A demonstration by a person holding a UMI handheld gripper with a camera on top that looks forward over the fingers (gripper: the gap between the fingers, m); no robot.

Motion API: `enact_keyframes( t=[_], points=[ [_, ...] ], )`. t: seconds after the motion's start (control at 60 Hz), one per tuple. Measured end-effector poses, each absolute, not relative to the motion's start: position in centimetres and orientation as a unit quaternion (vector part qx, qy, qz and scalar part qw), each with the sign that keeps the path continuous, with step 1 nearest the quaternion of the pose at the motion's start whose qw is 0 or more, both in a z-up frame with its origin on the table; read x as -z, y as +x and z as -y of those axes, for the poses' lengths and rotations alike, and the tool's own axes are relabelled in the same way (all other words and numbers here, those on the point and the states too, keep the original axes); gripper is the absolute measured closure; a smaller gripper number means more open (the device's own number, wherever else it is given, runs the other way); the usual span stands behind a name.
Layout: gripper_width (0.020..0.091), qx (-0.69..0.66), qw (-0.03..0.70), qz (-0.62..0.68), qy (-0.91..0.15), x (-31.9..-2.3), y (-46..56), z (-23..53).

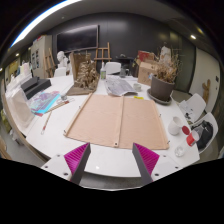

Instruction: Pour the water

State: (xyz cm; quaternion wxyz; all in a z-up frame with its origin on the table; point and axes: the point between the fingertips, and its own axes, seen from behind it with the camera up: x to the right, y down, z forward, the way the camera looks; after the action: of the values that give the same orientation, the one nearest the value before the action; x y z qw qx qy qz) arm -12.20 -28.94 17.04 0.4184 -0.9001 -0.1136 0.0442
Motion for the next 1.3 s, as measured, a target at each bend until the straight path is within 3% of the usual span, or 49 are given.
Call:
enact_keyframes(
  t=[0.6,0.983,1.033,1.083,1.133,1.167,1.2,1.3],
  points=[
    [0.0243,0.058,0.492,-0.003,-0.869,-12.1,15.5,27.6],
    [0.0254,0.030,0.512,-0.036,-0.858,-6.5,25.2,18.5],
    [0.0279,0.026,0.512,-0.035,-0.858,-5.8,25.4,17.2],
    [0.0349,0.018,0.516,-0.029,-0.856,-5.3,25.4,16.0],
    [0.0483,0.012,0.524,-0.029,-0.851,-5.2,25.0,15.0],
    [0.0618,0.008,0.530,-0.027,-0.848,-5.3,24.7,14.5],
    [0.0620,0.013,0.533,-0.025,-0.846,-5.3,24.8,14.1],
    [0.0721,0.009,0.537,-0.013,-0.843,-5.3,24.4,13.3]
  ],
)
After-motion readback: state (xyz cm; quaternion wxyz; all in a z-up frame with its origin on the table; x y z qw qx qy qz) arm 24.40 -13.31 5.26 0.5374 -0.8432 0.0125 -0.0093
